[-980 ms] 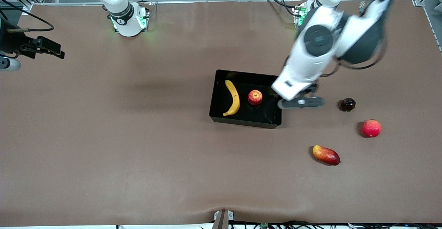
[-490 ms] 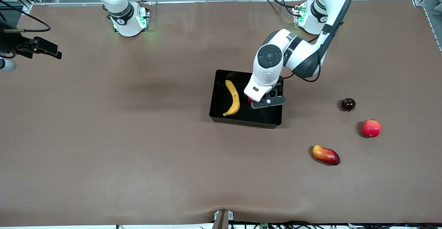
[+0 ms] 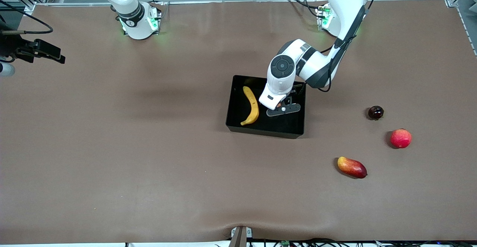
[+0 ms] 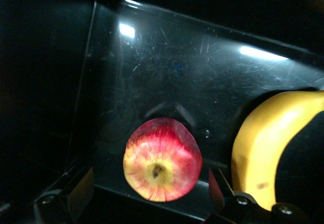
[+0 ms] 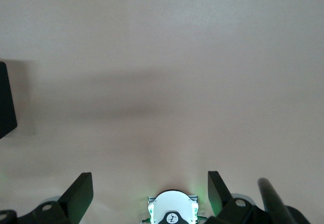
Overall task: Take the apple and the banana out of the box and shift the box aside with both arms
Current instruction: 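Grasp the small red-yellow apple with the left gripper and lift it out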
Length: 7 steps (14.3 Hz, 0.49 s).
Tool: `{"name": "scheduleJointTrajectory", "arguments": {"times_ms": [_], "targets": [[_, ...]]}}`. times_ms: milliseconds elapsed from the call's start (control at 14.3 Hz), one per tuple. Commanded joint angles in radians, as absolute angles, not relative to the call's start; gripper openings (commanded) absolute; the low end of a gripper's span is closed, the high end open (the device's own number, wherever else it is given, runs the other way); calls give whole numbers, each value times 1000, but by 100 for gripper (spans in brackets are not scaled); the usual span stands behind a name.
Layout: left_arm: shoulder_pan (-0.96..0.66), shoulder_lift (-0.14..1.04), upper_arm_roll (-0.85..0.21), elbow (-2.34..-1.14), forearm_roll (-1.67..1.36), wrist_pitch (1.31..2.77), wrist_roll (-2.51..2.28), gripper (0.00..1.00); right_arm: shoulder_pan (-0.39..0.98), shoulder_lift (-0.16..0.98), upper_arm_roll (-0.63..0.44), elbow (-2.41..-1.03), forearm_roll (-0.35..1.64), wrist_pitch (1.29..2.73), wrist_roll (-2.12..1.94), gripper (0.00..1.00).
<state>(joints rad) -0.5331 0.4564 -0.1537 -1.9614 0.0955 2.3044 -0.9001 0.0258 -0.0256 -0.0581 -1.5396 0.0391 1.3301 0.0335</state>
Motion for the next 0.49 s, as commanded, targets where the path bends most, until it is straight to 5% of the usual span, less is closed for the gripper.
{"name": "scheduleJointTrajectory", "arguments": {"times_ms": [0, 210, 280, 350, 420], "targets": [[-532, 468, -152, -2014, 117, 2391, -923, 100, 11, -14, -48, -1516, 38, 1315, 45, 100], [-534, 497, -150, -2022, 115, 2439, -930, 100, 11, -14, -48, -1516, 38, 1315, 44, 100], [-534, 494, -150, -2022, 117, 2434, -930, 68, 12, -12, -48, -1516, 38, 1316, 44, 100], [-532, 485, -150, -2022, 117, 2422, -930, 20, 14, -12, -48, -1516, 40, 1316, 44, 100], [-532, 476, -150, -2017, 115, 2398, -930, 0, 14, -12, -48, -1516, 40, 1316, 44, 100]]}}
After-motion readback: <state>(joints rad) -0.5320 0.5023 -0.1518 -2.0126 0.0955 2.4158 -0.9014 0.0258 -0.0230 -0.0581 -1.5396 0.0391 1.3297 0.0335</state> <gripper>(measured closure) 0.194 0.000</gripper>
